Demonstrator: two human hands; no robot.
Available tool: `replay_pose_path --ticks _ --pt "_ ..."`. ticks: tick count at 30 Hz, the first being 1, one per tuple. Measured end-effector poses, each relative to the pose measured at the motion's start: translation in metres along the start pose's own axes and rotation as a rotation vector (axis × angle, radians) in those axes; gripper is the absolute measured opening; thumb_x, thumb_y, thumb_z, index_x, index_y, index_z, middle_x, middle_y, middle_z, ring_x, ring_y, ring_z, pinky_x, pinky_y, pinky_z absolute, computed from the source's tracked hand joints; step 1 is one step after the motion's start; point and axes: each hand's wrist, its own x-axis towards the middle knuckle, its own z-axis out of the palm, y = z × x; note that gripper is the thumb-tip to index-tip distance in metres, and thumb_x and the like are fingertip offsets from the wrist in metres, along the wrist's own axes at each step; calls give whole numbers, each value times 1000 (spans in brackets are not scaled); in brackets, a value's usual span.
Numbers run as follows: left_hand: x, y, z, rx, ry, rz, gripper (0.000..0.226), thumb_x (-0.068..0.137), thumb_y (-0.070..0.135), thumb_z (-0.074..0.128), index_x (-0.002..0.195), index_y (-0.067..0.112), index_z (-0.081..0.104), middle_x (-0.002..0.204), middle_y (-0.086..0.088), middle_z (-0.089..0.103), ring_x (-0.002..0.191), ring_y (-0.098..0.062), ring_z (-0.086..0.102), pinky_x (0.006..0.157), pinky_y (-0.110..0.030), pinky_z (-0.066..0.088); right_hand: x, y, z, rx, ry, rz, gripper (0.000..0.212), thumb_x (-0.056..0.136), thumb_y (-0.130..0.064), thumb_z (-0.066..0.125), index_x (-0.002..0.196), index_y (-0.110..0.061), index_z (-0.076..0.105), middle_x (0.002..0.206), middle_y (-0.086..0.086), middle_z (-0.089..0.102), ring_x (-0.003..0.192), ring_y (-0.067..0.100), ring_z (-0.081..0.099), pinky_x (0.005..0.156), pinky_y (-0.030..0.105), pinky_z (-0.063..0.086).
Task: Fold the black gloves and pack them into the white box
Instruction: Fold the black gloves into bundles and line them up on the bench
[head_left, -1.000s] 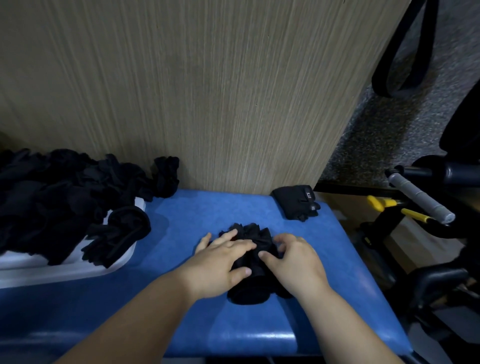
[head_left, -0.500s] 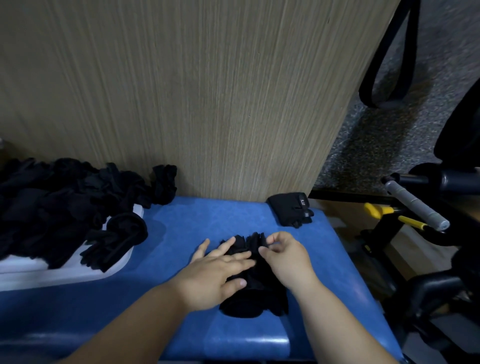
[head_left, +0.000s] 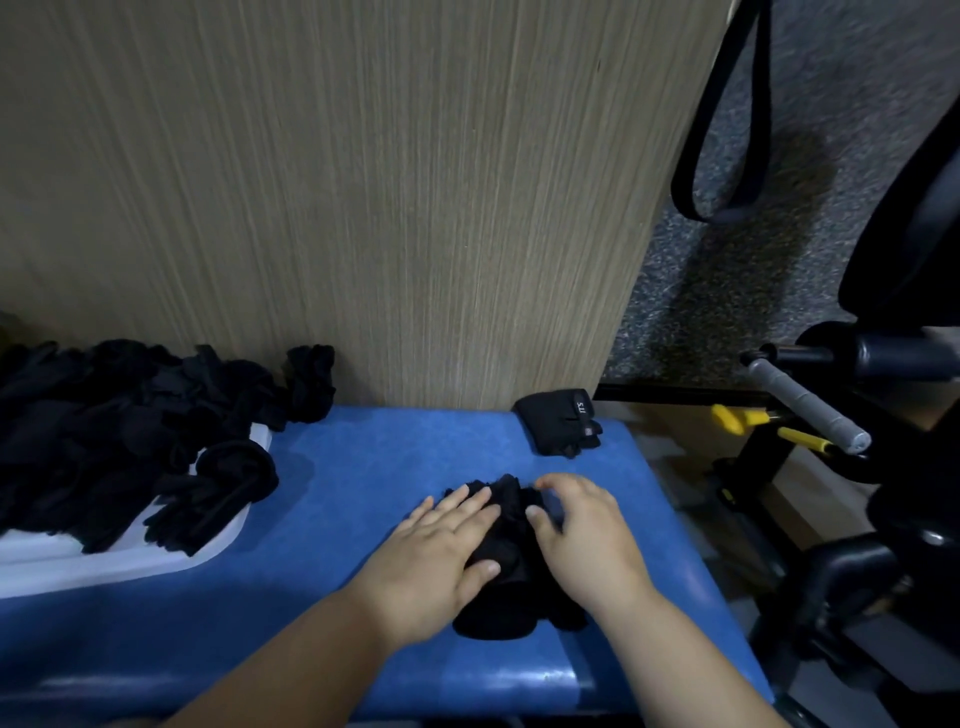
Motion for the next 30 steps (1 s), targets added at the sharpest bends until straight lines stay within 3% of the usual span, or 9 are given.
replay_pose_path --ticks 3,5,8,12,18,26,30 --pt "-5 -1 0 17 -42 -41 75 85 63 10 153 31 9 159 16 -2 135 8 -15 116 -23 -9 -11 -3 8 -157 -179 -56 43 99 -35 43 141 -30 42 155 -8 27 143 17 20 113 29 19" --pt "-10 -2 0 6 -76 -58 71 88 61 13 153 31 6 159 17 -4 136 7 -16 116 -24 -10 -16 -3 14 -243 -266 -63 47 102 -37 30 149 -32 27 161 -10 8 147 13 5 116 33 9" --pt "-15 -3 0 19 -108 -49 85 78 74 2 153 31 2 158 17 -8 138 5 -18 115 -26 -13 -18 0 15 -273 -309 -86 50 103 -37 24 152 -30 17 161 -11 -3 148 11 -5 117 34 -1" --pt "-14 2 4 49 -142 -65 64 97 57 19 153 31 1 159 16 -10 140 3 -18 118 -33 -13 -19 6 11 -315 -347 -89 53 103 -37 22 154 -26 10 160 -12 -7 148 12 -9 120 37 -4" --pt "17 27 11 70 -176 -27 61 99 53 21 153 30 2 159 15 -8 145 -3 -14 117 -48 -13 -14 35 -8 -377 -353 26 54 103 -39 20 154 -26 4 160 -12 -9 147 11 -10 119 39 -6" --pt "48 50 5 57 -242 -19 61 100 52 19 153 29 -1 159 13 -13 145 -6 -15 117 -49 -13 4 58 -22 -415 -326 86 54 103 -41 22 154 -30 8 161 -9 -5 148 13 -7 120 39 -1" --pt "38 41 1 -20 -161 3 61 100 53 24 153 32 0 159 13 -16 146 -7 -12 118 -42 -13 3 44 -28 -434 -230 45 54 100 -41 32 152 -31 19 162 -3 3 148 17 -6 119 40 3"
